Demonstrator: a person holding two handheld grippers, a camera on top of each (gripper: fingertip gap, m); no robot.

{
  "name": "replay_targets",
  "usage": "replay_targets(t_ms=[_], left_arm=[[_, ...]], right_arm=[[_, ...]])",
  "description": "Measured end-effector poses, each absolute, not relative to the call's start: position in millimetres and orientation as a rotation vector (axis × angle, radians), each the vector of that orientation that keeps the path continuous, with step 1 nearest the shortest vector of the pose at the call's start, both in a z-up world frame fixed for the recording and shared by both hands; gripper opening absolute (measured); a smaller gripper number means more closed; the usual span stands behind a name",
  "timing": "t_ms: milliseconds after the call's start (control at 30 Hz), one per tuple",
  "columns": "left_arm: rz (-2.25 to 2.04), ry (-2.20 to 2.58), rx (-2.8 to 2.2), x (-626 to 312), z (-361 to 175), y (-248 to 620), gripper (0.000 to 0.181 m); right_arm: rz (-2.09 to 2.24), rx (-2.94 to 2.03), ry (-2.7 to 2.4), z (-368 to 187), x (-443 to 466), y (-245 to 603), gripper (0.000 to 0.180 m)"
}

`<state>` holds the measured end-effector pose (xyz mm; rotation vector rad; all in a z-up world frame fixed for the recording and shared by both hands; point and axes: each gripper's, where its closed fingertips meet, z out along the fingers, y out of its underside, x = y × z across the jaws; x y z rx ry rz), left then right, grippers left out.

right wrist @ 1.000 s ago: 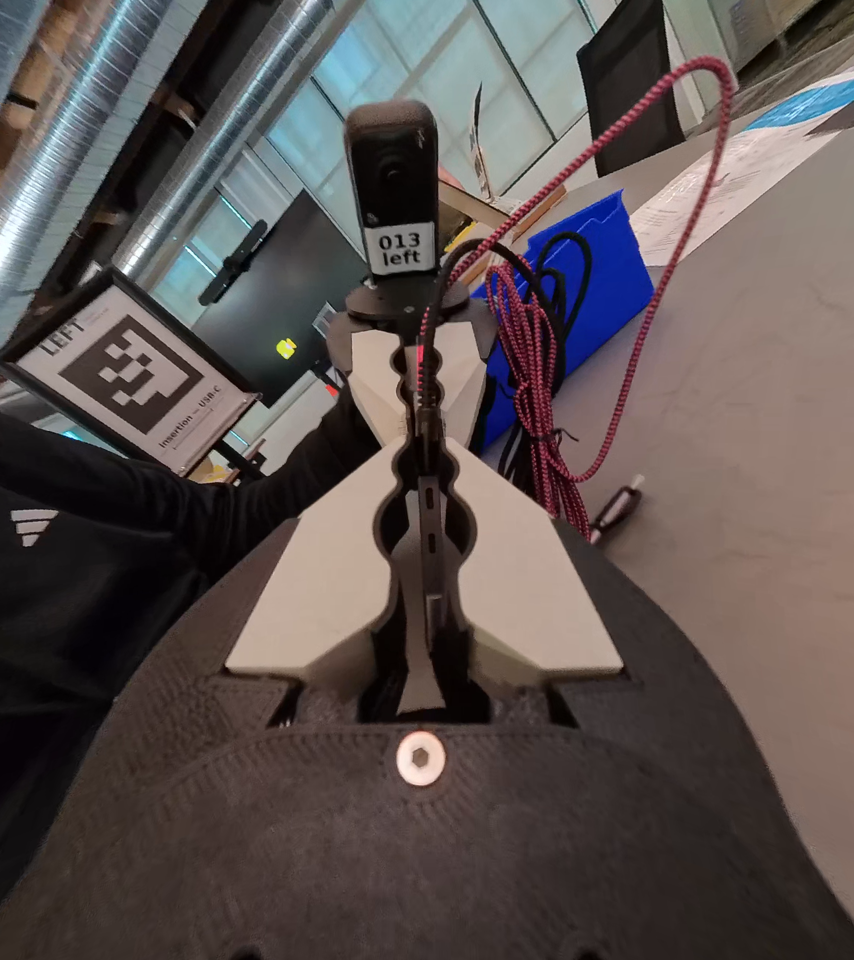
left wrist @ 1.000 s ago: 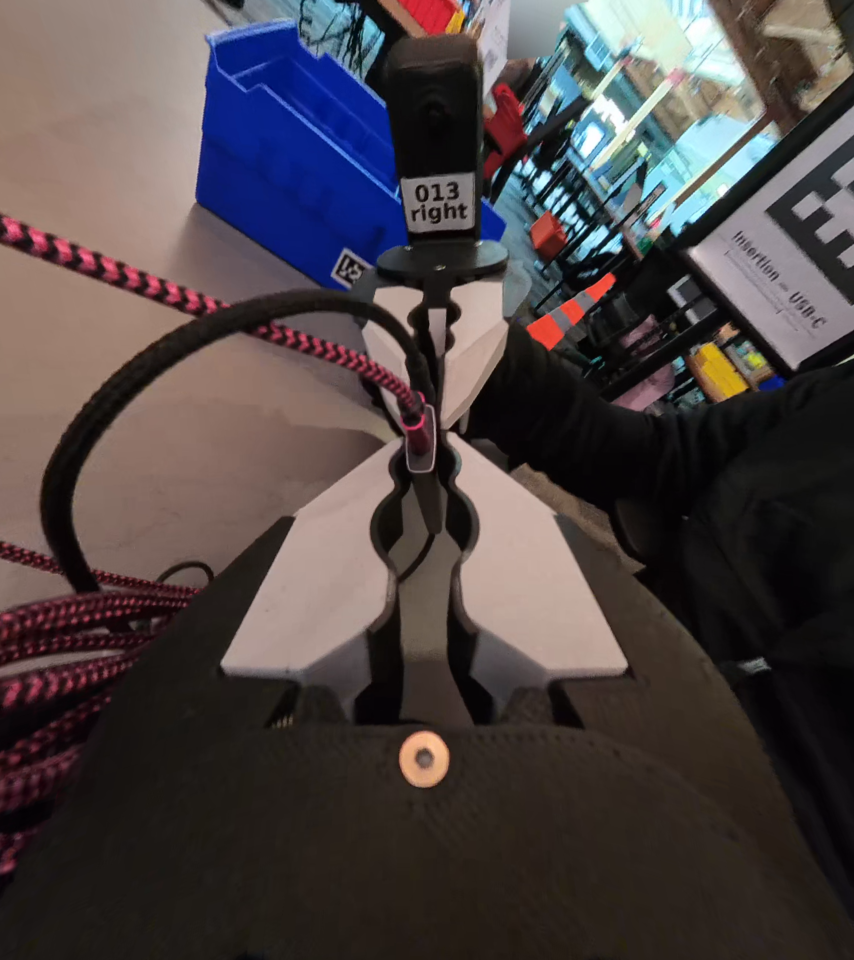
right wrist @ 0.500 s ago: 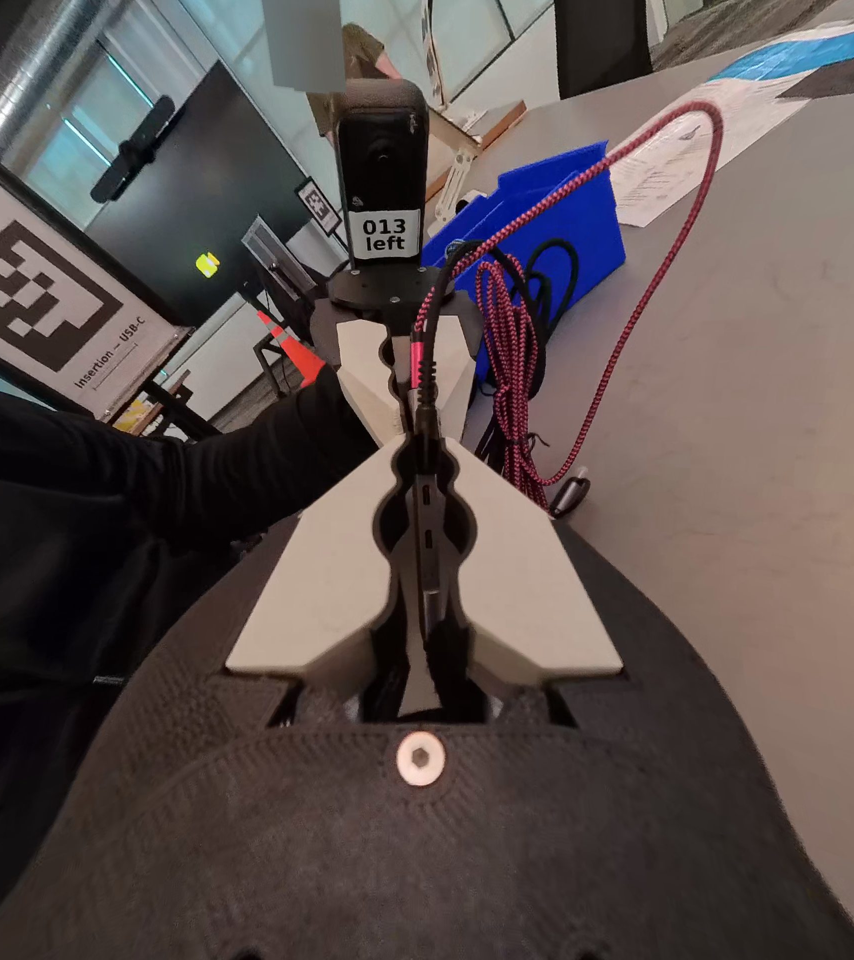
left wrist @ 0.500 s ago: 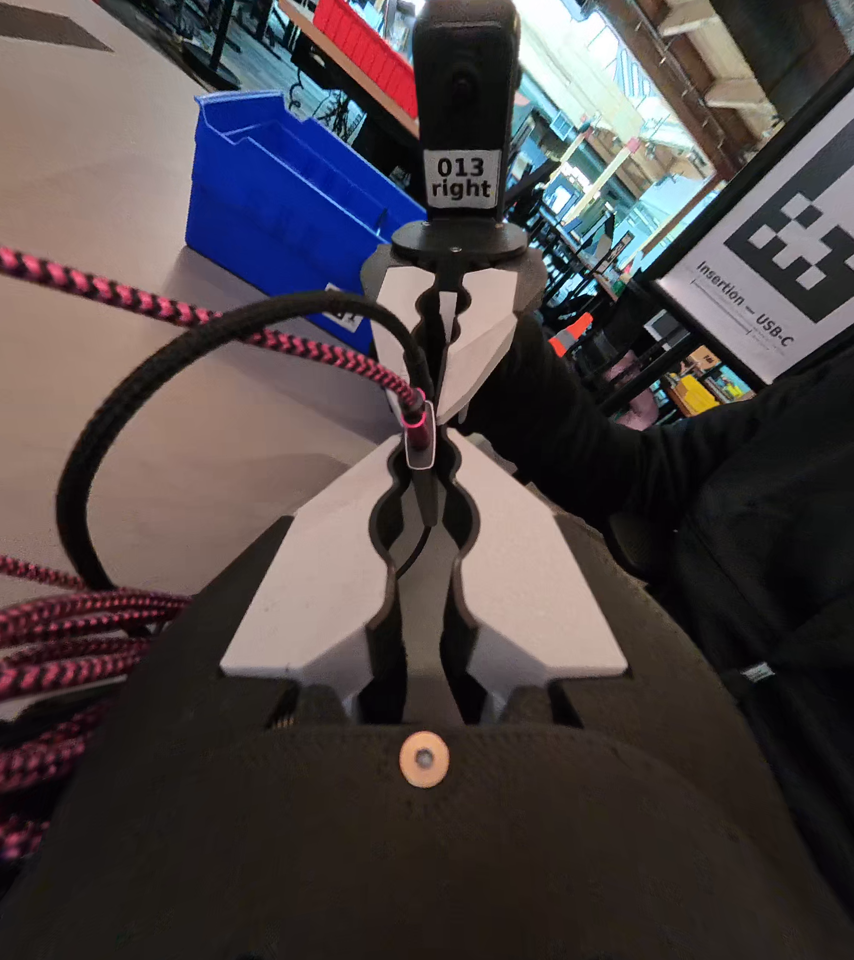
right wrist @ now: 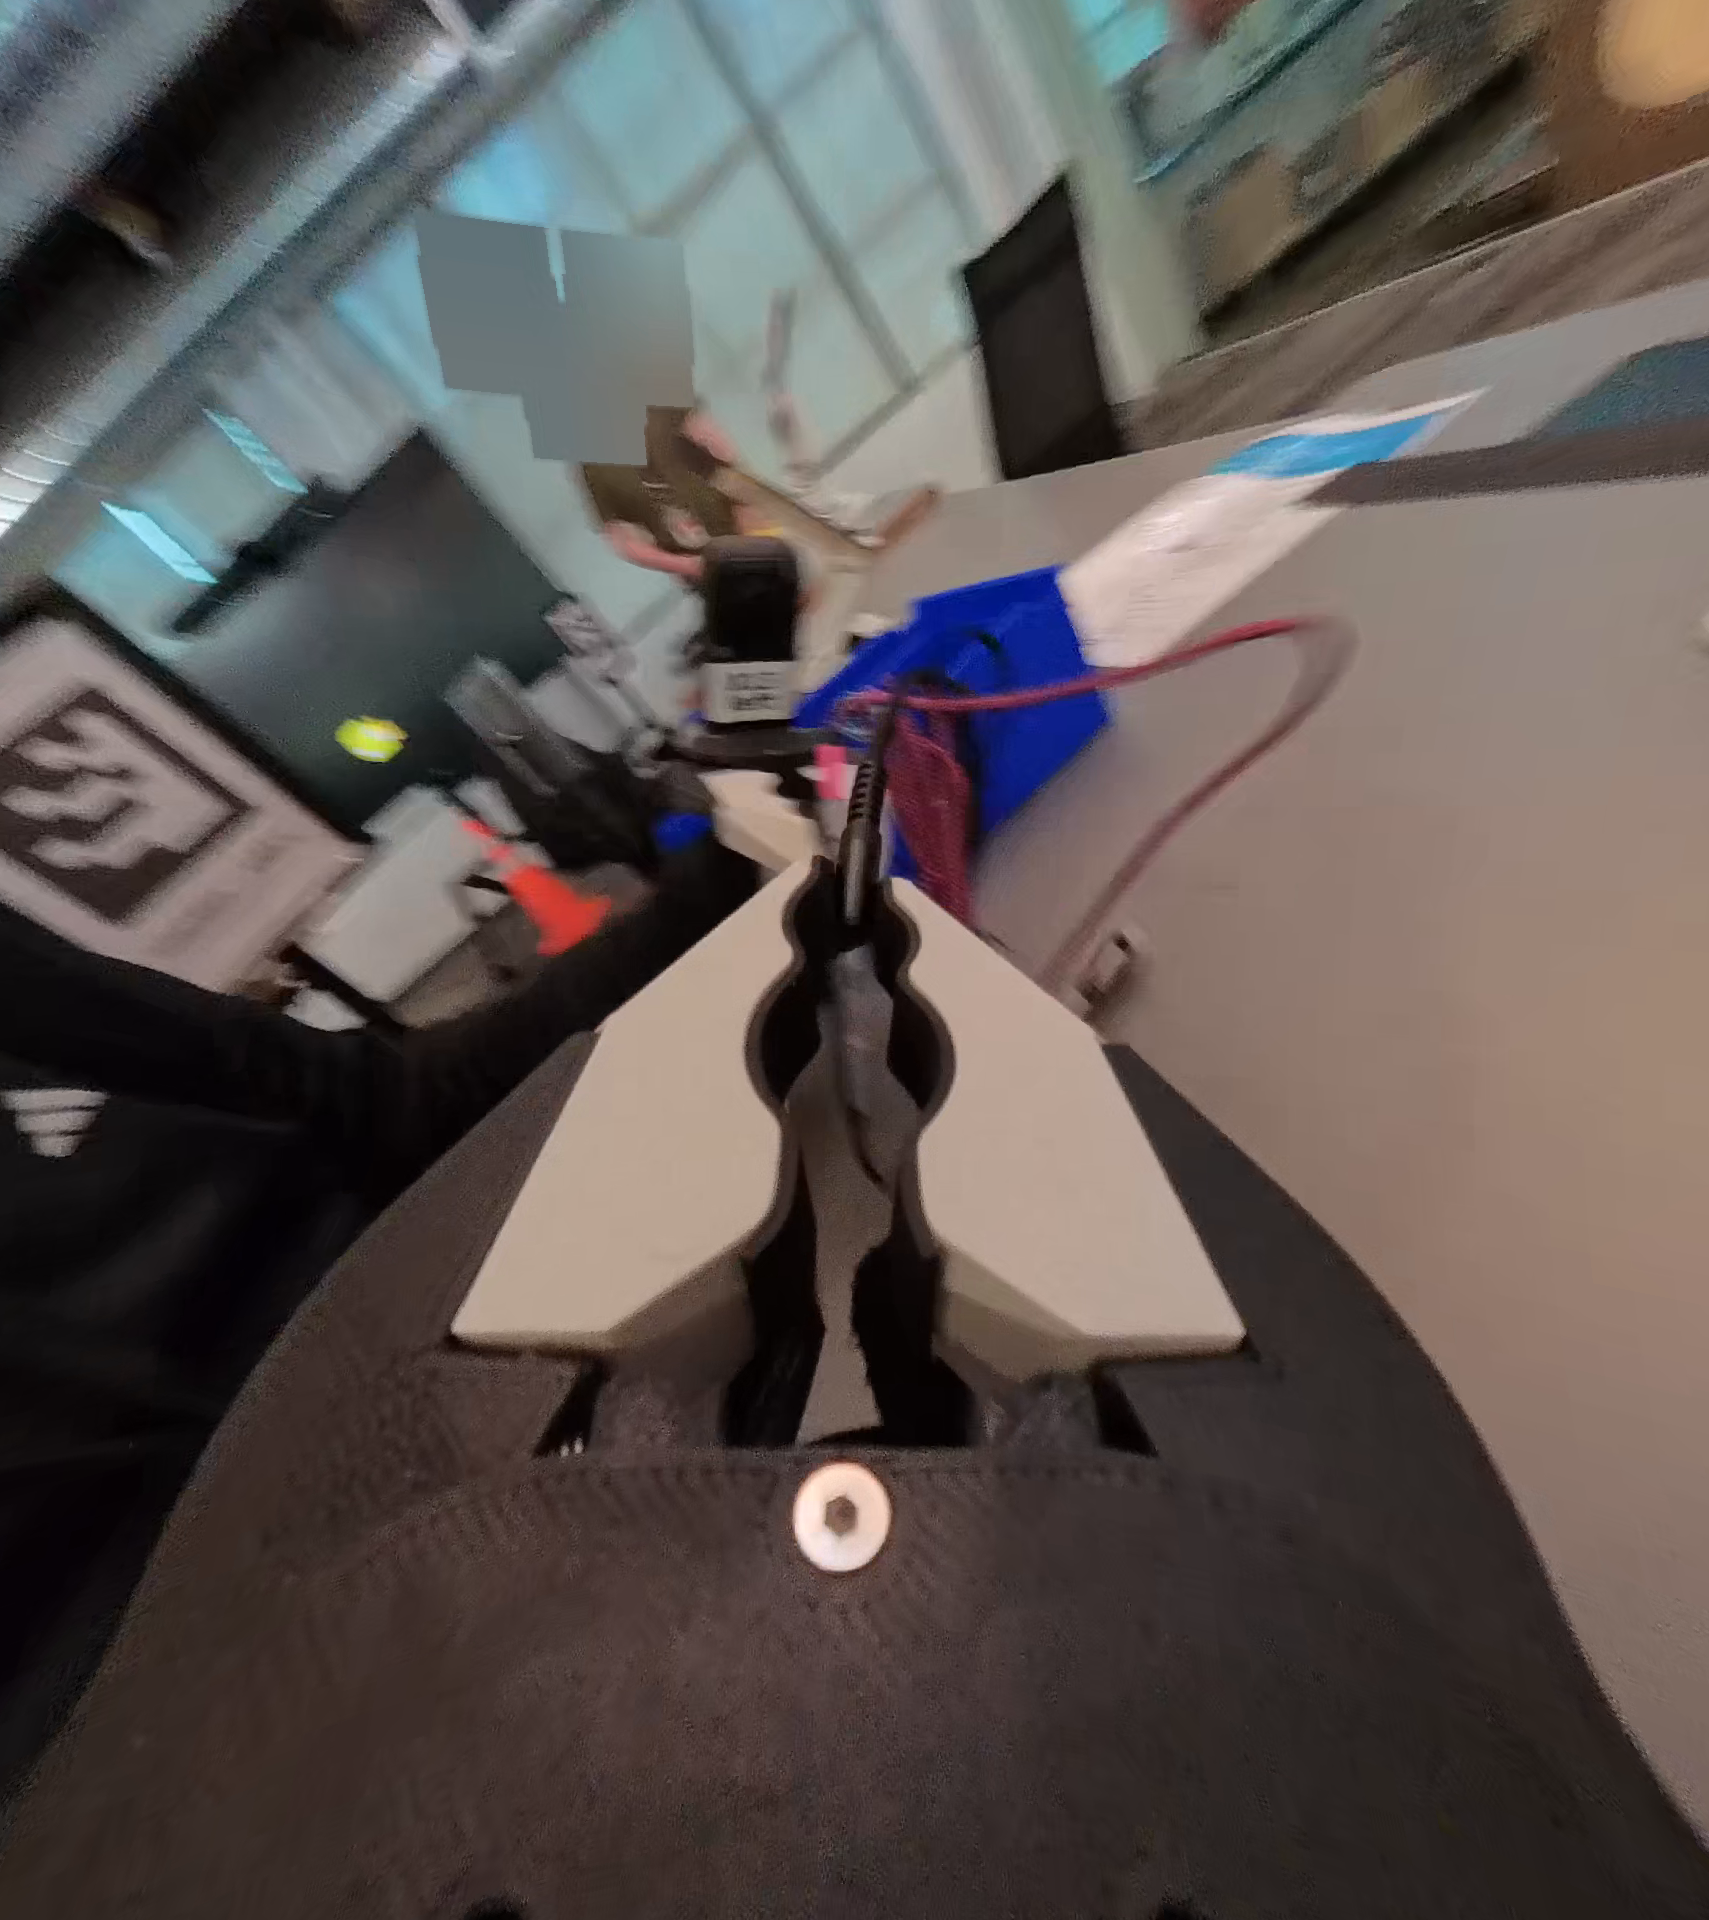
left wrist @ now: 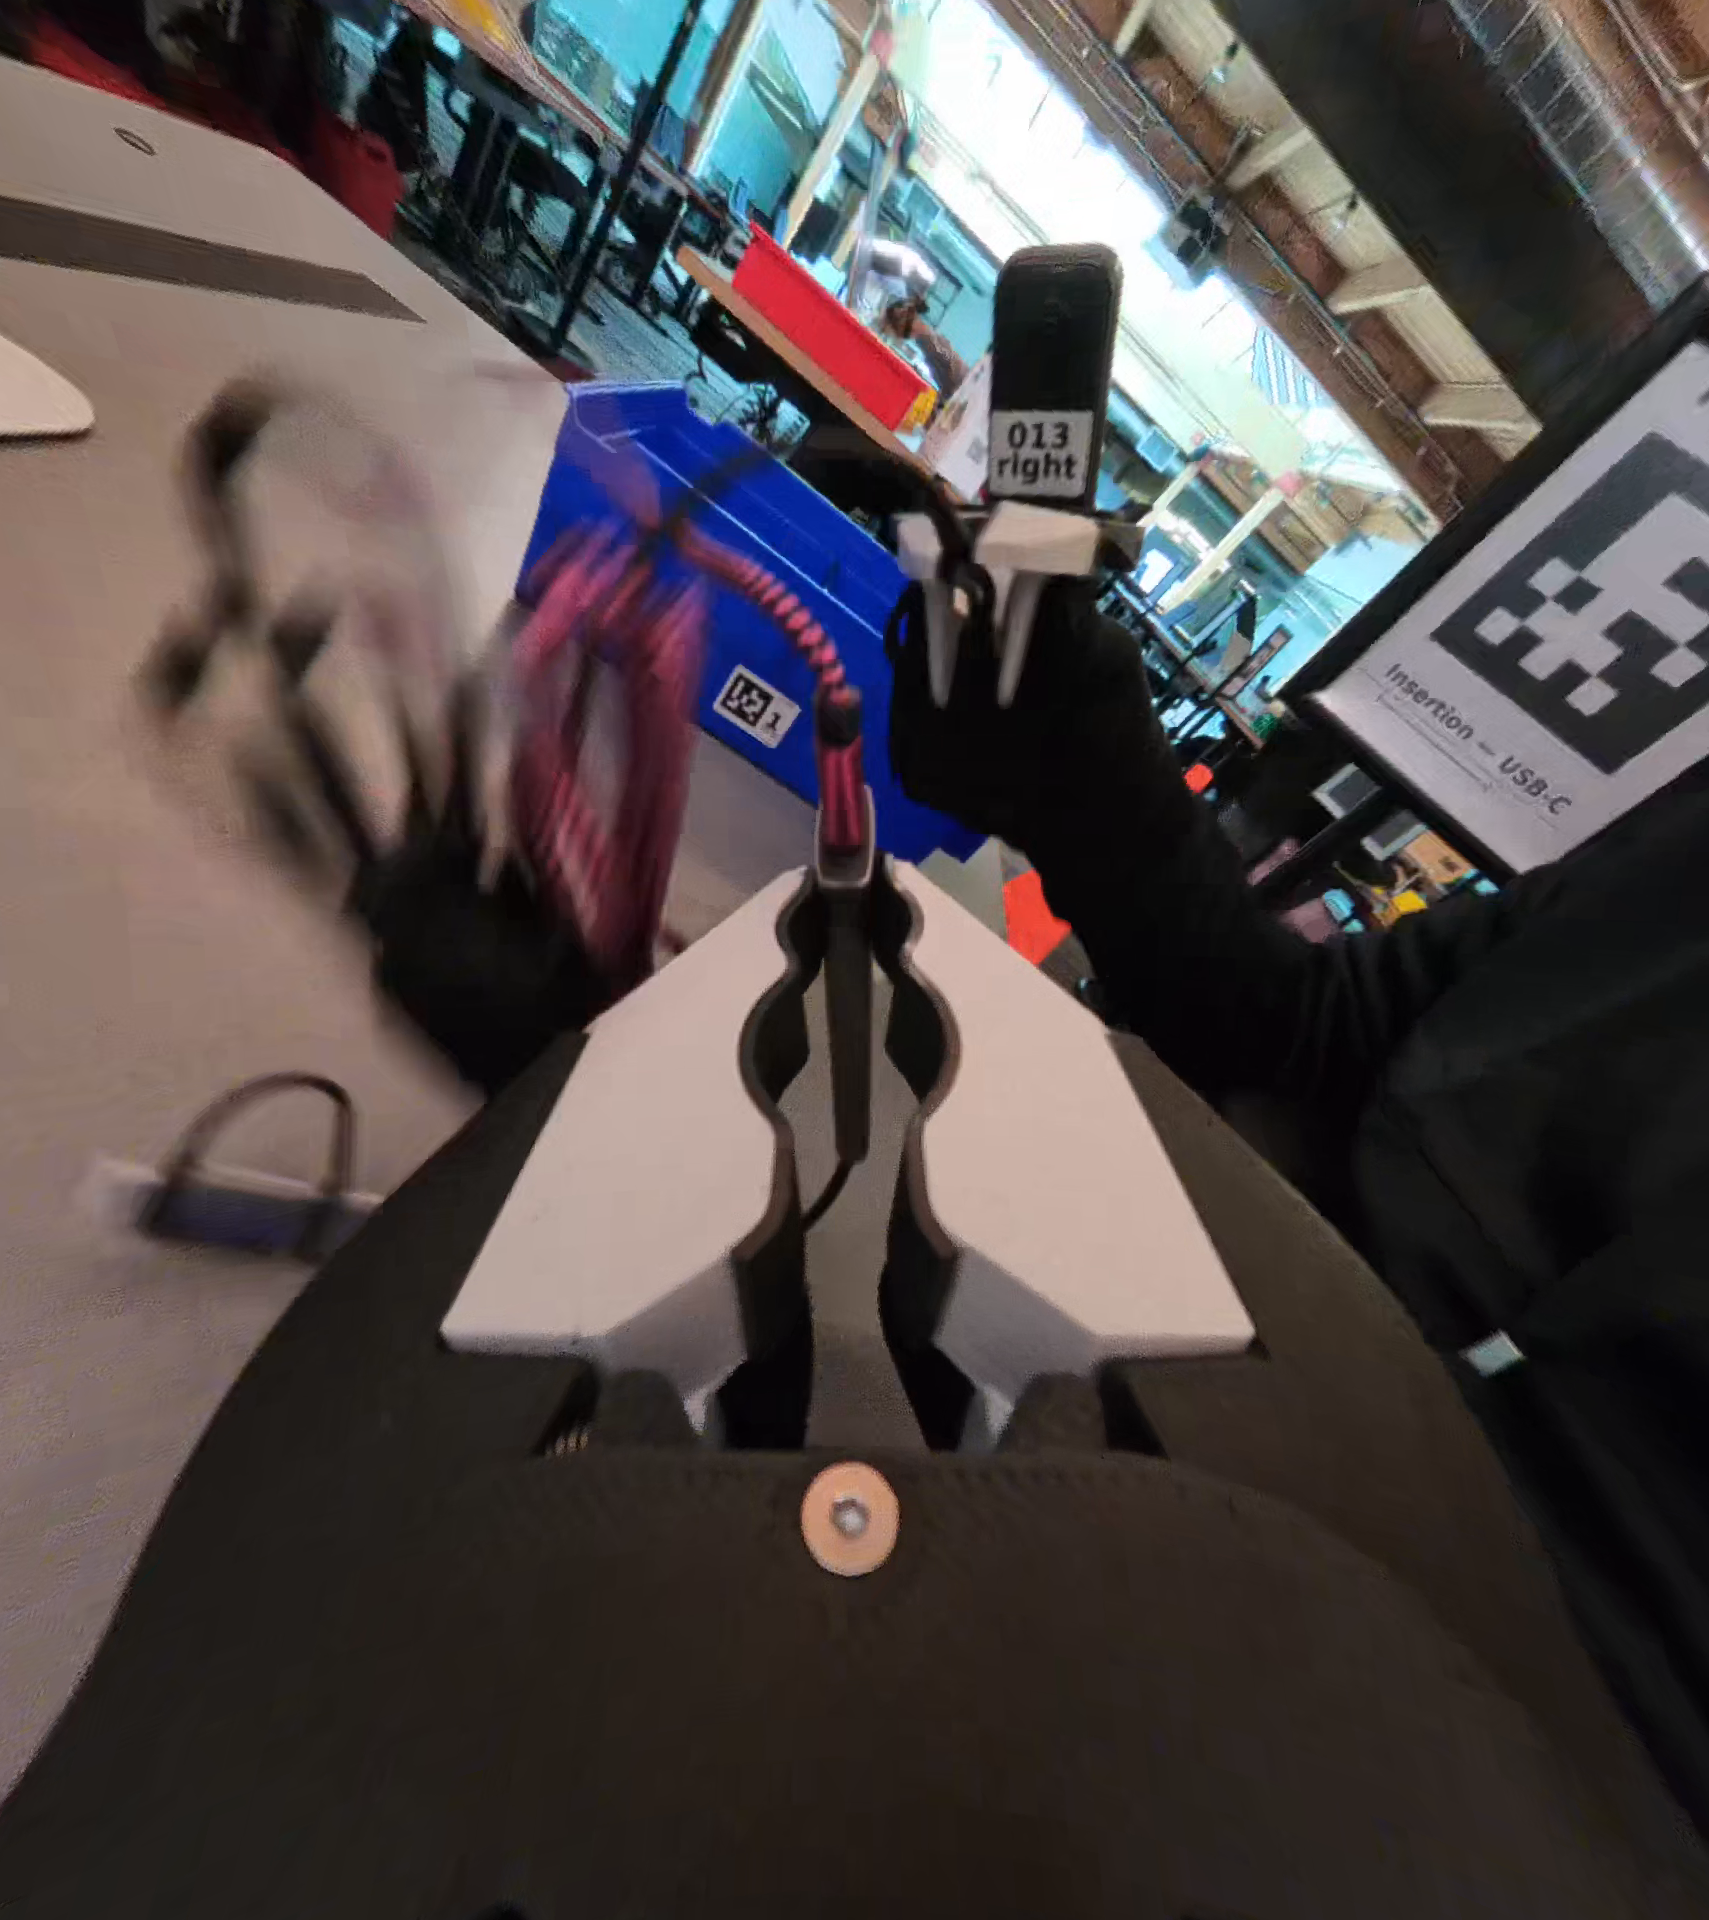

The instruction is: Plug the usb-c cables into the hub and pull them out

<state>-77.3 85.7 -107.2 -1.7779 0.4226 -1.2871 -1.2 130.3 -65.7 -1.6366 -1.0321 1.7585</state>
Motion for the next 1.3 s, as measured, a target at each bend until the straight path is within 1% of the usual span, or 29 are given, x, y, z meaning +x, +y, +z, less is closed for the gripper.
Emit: replay_targets(t_ms=[33, 100, 167, 233, 400, 567, 667, 767, 867, 1000, 1033, 1133, 1167, 1233, 1300], left_arm=[[-1.247, 0.471, -1.805, -73.7, -108.0, 77.7, 0.008], [-1.228, 0.566, -1.849, -49.9, -110.6, 68.8, 0.008], [-1.181, 0.571, -1.89, -46.1, -118.4, 77.6, 0.008], [-1.217, 0.566, -1.877, -50.8, -114.4, 78.1, 0.008], [-1.216, 0.617, -1.941, -49.0, -127.3, 65.5, 0.008], [-1.198, 0.62, -1.969, -47.2, -130.0, 66.8, 0.008], [-1.191, 0.613, -1.988, -49.2, -130.9, 68.1, 0.007], [-1.253, 0.61, -2.044, -50.0, -140.9, 63.0, 0.007], [-1.279, 0.658, -2.083, -45.2, -150.1, 54.8, 0.007], [-1.256, 0.724, -2.084, -41.3, -149.2, 51.5, 0.007], [-1.256, 0.72, -2.087, -42.0, -149.3, 52.9, 0.007], [-1.242, 0.718, -2.099, -43.2, -151.7, 56.4, 0.007], [-1.238, 0.719, -2.103, -43.1, -151.9, 56.8, 0.007], [-1.173, 0.733, -2.127, -44.3, -154.8, 59.5, 0.008], [-1.131, 0.75, -2.146, -44.0, -156.4, 61.1, 0.008]], right_arm=[[1.677, -1.664, -1.063, -69.2, 7.5, 134.4, 0.005], [1.637, -1.68, -1.161, -72.5, 0.4, 114.8, 0.006], [1.616, -1.699, -1.185, -79.8, -9.2, 110.4, 0.005], [1.614, -1.728, -1.148, -86.5, -8.0, 118.2, 0.005], [1.493, -1.774, -1.047, -96.8, 1.2, 137.5, 0.005], [1.413, -1.882, -0.973, -132.7, -2.8, 150.5, 0.005], [1.38, -1.917, -0.839, -148.2, 4.1, 168.7, 0.005], [1.317, -1.903, -0.7, -148.6, 16.7, 193.6, 0.005], [1.22, -1.935, -0.64, -156.3, 23.0, 211.8, 0.005], [0.868, -2.089, -0.842, -202.9, 28.3, 214.0, 0.006], [0.821, -2.132, -0.902, -214.9, 27.9, 209.3, 0.008], [0.734, -2.131, -0.927, -218.9, 30.9, 205.1, 0.047], [0.709, -2.111, -0.937, -214.5, 32.9, 203.1, 0.053], [0.639, -2.042, -0.964, -199.9, 38.4, 199.1, 0.056], [0.581, -1.979, -1.013, -185.0, 41.6, 191.8, 0.054]])
